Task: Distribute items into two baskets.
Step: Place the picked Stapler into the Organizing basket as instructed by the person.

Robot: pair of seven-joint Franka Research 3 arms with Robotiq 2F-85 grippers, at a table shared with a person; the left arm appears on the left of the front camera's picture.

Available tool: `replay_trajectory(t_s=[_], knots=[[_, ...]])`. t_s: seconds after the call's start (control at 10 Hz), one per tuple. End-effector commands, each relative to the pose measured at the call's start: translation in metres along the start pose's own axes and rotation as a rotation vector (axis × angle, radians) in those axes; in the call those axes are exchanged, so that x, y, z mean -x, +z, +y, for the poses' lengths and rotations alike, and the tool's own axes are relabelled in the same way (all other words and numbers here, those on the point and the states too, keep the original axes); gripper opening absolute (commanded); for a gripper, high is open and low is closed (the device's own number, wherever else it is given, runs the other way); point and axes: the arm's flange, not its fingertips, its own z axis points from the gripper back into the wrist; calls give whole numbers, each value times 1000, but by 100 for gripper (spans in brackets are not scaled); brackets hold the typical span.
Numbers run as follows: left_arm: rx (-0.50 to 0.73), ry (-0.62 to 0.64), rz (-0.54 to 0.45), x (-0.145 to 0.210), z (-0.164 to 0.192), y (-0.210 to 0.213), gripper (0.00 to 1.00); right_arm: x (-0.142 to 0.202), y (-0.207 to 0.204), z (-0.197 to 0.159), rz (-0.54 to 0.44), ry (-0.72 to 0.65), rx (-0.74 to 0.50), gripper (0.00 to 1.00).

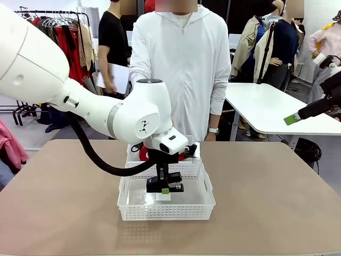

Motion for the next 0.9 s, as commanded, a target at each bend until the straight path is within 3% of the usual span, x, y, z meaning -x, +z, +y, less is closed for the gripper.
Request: replay_trajectory(t_s=[0.0, 0.5, 0.8], knots=[[-10, -21, 0, 5, -2, -7, 0, 0, 1, 0, -3, -1, 0, 100], [17, -9, 15, 6, -2, -23, 0, 0, 1, 0, -3, -1, 0, 100], [38, -2, 11, 9, 2, -22, 57, 0, 1, 0, -3, -1, 0, 100]])
